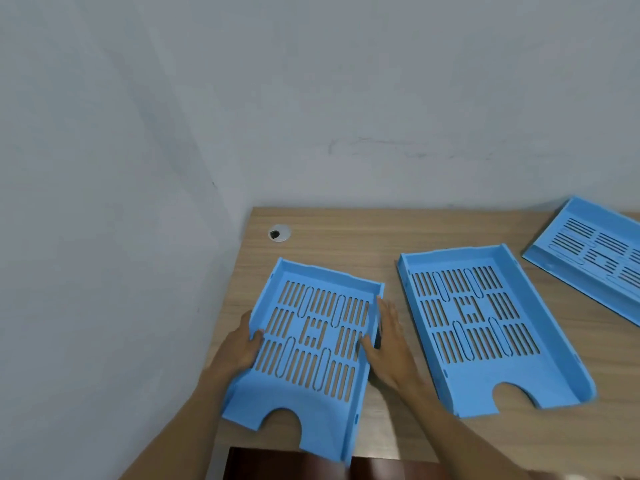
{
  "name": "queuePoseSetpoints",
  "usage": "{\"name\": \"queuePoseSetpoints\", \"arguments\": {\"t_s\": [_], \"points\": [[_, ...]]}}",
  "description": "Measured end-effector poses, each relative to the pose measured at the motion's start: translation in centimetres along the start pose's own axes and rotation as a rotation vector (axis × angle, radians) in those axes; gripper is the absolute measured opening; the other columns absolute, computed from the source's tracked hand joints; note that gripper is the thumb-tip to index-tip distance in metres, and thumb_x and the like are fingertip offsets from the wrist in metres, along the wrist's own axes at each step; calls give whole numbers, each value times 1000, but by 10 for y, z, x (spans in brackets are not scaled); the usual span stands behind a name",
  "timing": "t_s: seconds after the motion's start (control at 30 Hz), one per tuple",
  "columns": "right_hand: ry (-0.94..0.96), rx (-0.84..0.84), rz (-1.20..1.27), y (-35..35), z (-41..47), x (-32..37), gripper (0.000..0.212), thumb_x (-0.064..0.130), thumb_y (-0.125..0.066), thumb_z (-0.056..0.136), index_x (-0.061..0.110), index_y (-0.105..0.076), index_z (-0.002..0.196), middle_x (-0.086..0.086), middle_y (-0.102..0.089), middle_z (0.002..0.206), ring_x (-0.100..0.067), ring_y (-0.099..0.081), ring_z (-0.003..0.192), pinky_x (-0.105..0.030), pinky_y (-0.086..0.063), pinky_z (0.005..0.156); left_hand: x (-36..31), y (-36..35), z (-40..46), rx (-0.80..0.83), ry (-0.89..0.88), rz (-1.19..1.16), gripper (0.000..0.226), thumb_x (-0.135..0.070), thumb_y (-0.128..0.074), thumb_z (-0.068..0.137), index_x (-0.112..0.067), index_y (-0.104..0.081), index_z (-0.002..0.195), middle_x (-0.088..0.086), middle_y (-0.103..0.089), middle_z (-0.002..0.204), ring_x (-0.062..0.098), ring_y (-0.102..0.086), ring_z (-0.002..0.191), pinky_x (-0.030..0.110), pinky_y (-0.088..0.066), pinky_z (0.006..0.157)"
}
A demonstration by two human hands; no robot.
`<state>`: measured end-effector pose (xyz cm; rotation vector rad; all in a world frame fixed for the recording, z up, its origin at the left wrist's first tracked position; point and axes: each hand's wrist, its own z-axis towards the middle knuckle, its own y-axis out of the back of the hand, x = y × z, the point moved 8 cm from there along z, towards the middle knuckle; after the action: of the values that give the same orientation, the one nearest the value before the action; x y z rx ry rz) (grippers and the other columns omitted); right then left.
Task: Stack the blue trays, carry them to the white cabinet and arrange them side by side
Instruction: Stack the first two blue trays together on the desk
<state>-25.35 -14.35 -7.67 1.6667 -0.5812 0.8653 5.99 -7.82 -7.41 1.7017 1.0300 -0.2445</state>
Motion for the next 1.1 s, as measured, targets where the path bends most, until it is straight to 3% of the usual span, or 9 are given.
{"name": "queuePoseSetpoints", "arguments": {"t_s": [0.1,0.2,0.4,0.53,0.6,0.8,0.87,0.93,1.1], "points": [[-110,-37,294,-10,-35,-3,53,46,-47,98,49,-25,146,9,-53,141,-15,-56,125,-43,-49,102,5,-6,-14,-58,39,-131,42,-26,-41,103,-19,-39,144,10,-67,117,21,-62,89,30,-47,78],[-212,-31,553,-17,-65,6,32,41,-45,101,36,-50,132,2,-74,100,-19,-74,85,-38,-62,73,4,-14,-29,-102,67,-194,35,-29,-39,104,-22,-48,137,1,-65,106,14,-62,81,29,-49,72],[-236,-97,476,3,-69,13,21,33,-39,104,35,-57,116,11,-71,96,8,-68,80,-11,-55,64,-2,-17,-63,-107,182,-309,44,-37,-27,106,-17,-53,135,14,-61,132,32,-57,119,31,-39,92],[-216,-103,427,11,-59,17,37,43,-37,103,30,-53,133,10,-70,108,-5,-68,94,-39,-56,91,-5,-11,-74,-79,186,-397,47,-44,-27,103,-19,-59,126,12,-67,124,27,-65,106,40,-49,98],[-219,-115,429,23,-54,26,37,41,-36,104,27,-53,134,8,-67,112,-11,-64,103,-42,-51,97,-15,-3,-81,-61,168,-463,48,-50,-29,101,-21,-65,115,13,-73,111,29,-71,95,48,-55,91],[-280,-210,465,78,-33,49,36,25,-37,106,11,-57,132,-4,-56,72,-16,-53,60,-29,-44,56,-64,36,-68,-108,34,-540,46,-57,-41,89,-25,-72,98,8,-77,101,29,-74,91,54,-56,89],[-281,-225,508,99,-21,61,40,22,-37,106,8,-49,142,-25,-66,109,-37,-64,96,-44,-53,83,-86,48,-66,-111,-20,-555,35,-46,-43,97,-23,-70,99,11,-76,105,31,-73,93,55,-56,89],[-282,-208,577,127,-13,76,44,21,-36,107,8,-38,149,-16,-47,147,-37,-45,134,-47,-36,110,-130,63,-93,-141,-35,-618,28,-29,-42,104,-18,-68,103,18,-75,104,35,-73,88,55,-58,85],[-260,-118,620,183,4,90,48,22,-34,107,13,-27,154,-5,-25,161,-28,-25,147,-44,-21,118,-180,55,-110,-152,16,-777,28,-24,-41,104,-10,-66,106,18,-75,87,29,-71,65,43,-60,63]]}}
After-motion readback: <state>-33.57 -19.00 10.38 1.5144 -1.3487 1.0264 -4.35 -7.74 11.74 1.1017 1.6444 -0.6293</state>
